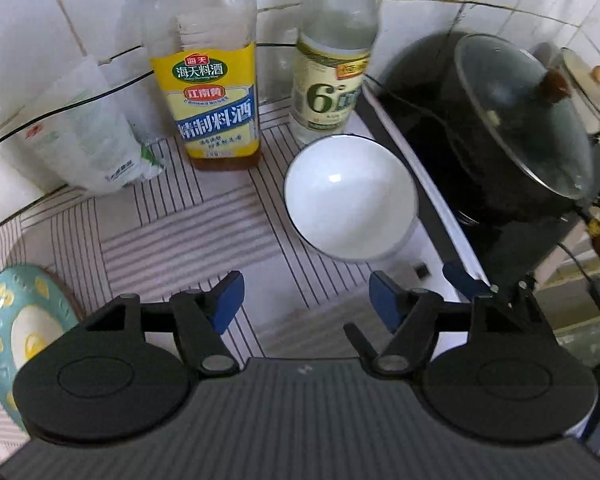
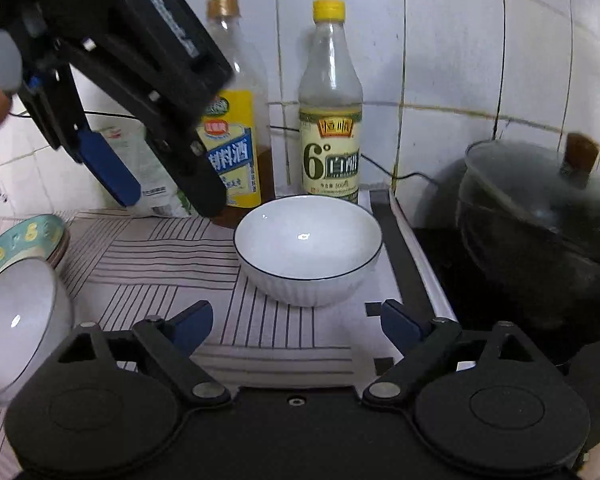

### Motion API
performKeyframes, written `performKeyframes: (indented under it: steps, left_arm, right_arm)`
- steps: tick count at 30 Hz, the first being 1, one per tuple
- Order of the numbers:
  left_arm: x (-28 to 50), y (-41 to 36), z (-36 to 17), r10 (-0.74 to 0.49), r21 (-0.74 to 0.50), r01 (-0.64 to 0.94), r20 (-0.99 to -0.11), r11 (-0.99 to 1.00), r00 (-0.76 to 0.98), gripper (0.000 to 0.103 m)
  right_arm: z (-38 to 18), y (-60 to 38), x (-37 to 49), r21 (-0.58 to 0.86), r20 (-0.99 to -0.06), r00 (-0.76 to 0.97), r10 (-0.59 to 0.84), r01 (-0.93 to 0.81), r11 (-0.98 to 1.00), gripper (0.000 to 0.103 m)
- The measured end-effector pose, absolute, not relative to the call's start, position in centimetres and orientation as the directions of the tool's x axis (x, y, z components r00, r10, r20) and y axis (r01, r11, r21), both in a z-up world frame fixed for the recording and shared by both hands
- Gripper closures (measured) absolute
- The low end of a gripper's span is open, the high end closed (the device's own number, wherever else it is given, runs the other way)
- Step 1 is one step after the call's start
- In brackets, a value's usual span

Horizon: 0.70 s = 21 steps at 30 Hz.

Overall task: Organize plates and bowls
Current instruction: 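Move both grippers to the white bowl near the bottles and grip its rim, then lift the bowl with both grippers and carry it over the nested bowls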

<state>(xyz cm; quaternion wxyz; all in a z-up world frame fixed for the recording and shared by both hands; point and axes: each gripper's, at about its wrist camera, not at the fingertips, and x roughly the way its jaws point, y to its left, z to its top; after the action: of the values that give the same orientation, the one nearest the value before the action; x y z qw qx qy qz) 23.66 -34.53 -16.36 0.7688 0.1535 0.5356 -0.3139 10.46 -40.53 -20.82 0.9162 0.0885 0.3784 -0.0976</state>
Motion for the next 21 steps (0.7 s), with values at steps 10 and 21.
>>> performKeyframes:
  steps: [10, 21]
  left_arm:
    - [29.1, -36.2, -22.1, -0.379, -0.213, 0.606, -0.912, 0.767, 0.159, 0.03]
    - [31.2, -37.2, -25.3, -0.435, -0.265, 0.603, -0.887, 0.753, 0.153, 0.073]
  right_arm:
    - [-24.4, -40.7, 15.0, -0.015, -0.727, 0.654, -0.208, 0.289, 0.957, 0.01]
    - [-26.4, -41.7, 16.6, 0.015, -0.755, 0.638, -0.15, 0.246, 0.969, 0.01]
